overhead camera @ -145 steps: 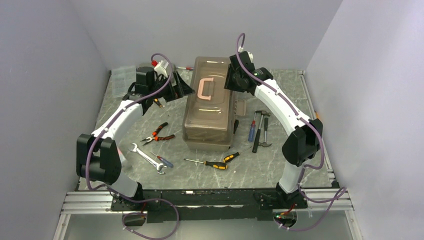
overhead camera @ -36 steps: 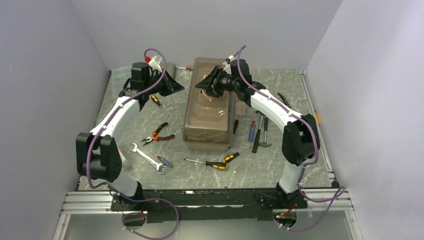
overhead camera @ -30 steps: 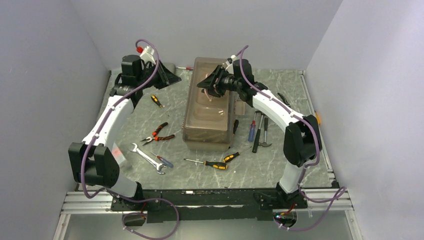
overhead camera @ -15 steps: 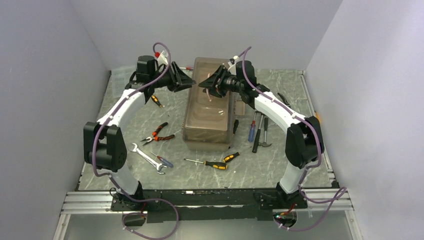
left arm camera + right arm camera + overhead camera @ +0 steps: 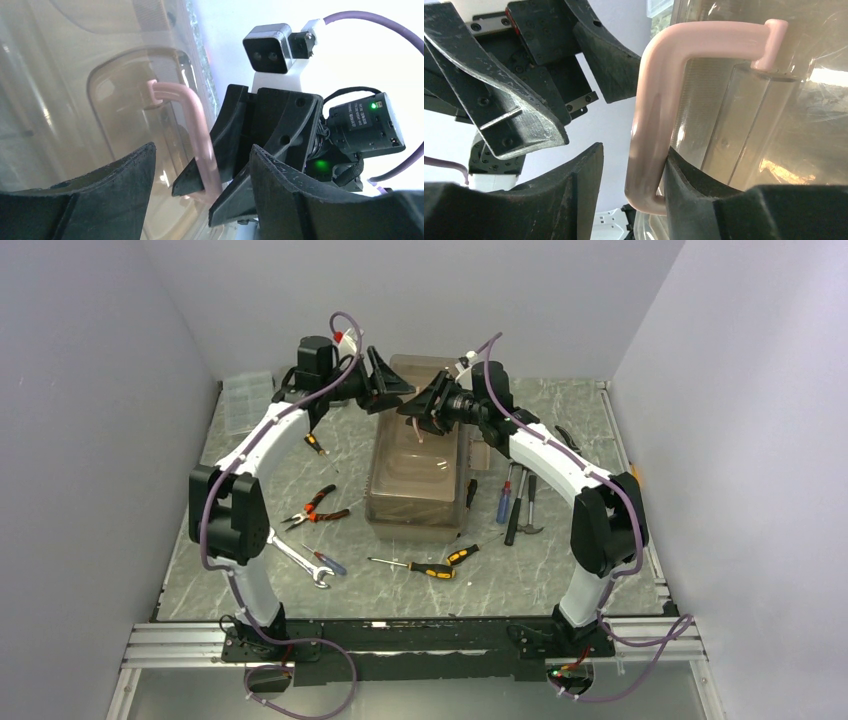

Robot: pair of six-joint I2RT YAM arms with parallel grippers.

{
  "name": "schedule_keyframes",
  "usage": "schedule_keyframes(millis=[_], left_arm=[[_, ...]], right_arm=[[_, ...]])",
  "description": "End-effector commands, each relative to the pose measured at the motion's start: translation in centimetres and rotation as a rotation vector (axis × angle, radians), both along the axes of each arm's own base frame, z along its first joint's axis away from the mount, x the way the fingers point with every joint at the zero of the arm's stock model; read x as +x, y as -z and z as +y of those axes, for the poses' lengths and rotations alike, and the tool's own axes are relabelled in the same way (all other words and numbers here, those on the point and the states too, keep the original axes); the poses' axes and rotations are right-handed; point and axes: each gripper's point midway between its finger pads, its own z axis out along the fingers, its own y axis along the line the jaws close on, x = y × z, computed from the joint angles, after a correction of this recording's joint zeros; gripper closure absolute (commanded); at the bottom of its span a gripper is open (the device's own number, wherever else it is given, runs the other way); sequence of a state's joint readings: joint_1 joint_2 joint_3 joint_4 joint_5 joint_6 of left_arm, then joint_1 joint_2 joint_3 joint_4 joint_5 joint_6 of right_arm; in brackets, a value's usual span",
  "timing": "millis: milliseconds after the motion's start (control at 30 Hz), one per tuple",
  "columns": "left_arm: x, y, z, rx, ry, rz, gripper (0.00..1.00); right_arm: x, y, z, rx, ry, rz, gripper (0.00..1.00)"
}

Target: Pack the tool kit

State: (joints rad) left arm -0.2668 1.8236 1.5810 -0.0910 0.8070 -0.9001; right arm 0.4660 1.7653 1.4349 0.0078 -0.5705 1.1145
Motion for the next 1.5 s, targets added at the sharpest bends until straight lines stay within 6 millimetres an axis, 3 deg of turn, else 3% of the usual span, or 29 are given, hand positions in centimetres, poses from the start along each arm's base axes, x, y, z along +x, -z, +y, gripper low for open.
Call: schedule_keyframes(millis=[0,333,500,700,833,1067,1200,1367,1467], left_arm=[[0.1,-0.7,-1.6,0.017,0.035,-0.003,0.28],[1.0,3.2,-2.0,0.147,0.031,0.093,0.33],[1.5,4.0,-1.9,0.183,0.019,0.094,0.39],[1.7,4.5,-1.4,0.228,0.001,0.085,0.44],[1.7,4.6,-1.5,0.232,0.006,0.084,0.49],[0.9,4.3,-2.1,0.222,0.025,0.078,0.58],[0.5,3.8,-2.6,0.215,0.038,0.059,0.75],[0.4,3.6,-2.7,0.212,0.047,0.056,0.97],[0.3,3.2,-2.8,0.204,0.049,0.049,1.00]], right_arm=[[-1.2,-5.2,0.5,0.066,-0.065,-0.131,0.51],[-1.2,-4.7,0.7,0.037,-0.080,-0.145,0.34],[-1.1,-4.1,0.3,-0.019,-0.071,-0.134,0.29],[-1.0,-4.1,-1.2,-0.135,-0.026,-0.138,0.15],[-1.2,-4.6,-2.1,-0.146,-0.012,-0.150,0.15],[-1.5,-6.5,-6.5,-0.172,0.096,-0.198,0.15],[-1.4,-7.5,-10.6,-0.192,0.187,-0.221,0.16],[-1.7,-7.2,-14.5,-0.251,0.264,-0.222,0.16],[-1.7,-6.1,-16.3,-0.290,0.305,-0.211,0.16]])
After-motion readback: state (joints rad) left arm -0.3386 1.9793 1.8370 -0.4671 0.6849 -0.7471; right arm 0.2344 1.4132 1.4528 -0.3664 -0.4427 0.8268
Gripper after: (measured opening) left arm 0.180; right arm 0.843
